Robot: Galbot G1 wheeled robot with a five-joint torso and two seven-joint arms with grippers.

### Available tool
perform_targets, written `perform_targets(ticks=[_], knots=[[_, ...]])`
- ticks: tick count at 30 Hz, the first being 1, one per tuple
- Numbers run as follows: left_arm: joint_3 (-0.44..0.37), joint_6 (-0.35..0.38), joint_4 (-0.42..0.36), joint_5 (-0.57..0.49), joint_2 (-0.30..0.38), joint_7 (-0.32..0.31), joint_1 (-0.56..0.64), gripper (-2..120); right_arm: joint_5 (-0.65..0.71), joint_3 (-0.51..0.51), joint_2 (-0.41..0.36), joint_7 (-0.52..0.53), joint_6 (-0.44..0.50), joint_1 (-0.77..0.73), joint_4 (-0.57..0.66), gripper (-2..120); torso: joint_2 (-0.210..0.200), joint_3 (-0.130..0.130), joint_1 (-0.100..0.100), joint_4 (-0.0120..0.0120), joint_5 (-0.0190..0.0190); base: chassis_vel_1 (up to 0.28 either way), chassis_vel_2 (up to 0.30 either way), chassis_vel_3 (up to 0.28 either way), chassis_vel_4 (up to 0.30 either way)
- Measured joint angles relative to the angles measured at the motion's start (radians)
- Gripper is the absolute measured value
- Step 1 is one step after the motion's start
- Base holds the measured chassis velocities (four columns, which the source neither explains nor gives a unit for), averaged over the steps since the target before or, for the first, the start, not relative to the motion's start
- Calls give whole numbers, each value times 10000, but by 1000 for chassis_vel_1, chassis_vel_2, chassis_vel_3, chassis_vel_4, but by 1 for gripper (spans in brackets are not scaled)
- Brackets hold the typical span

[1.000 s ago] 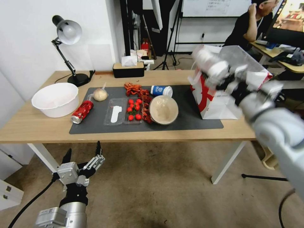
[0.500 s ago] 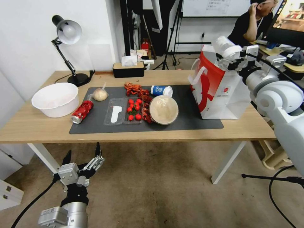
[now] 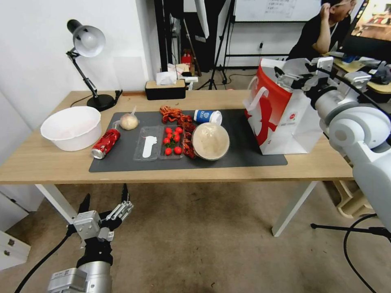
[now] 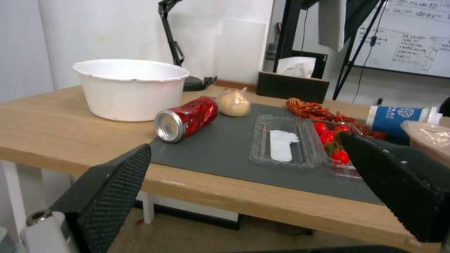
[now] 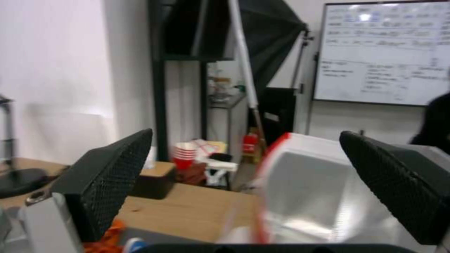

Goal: Pick up the trash from the table and place it into the takeout bag.

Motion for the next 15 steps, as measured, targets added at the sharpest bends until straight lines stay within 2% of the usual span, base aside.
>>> perform_targets(ticks=[11,12,13,15], knots=[[1,-17,-22,20,-29,38,16,100,70,155,56,-23,78,-639,698,100,0,0,-1,3,0,0,0,0,0],[-33,-19,-29,99,-42,141,102,100,-46,443,99,-25,227,-1867,1475,100,0,-1,-1,0,1,0,0,0,0],[-33,-19,-29,99,-42,141,102,100,-46,443,99,-25,227,-1867,1475,100,0,-1,-1,0,1,0,0,0,0],[-38,-20,-36,107,-46,238,138,100,-518,678,171,-191,384,-3224,2016,100,0,0,-2,-9,7,0,0,0,0]])
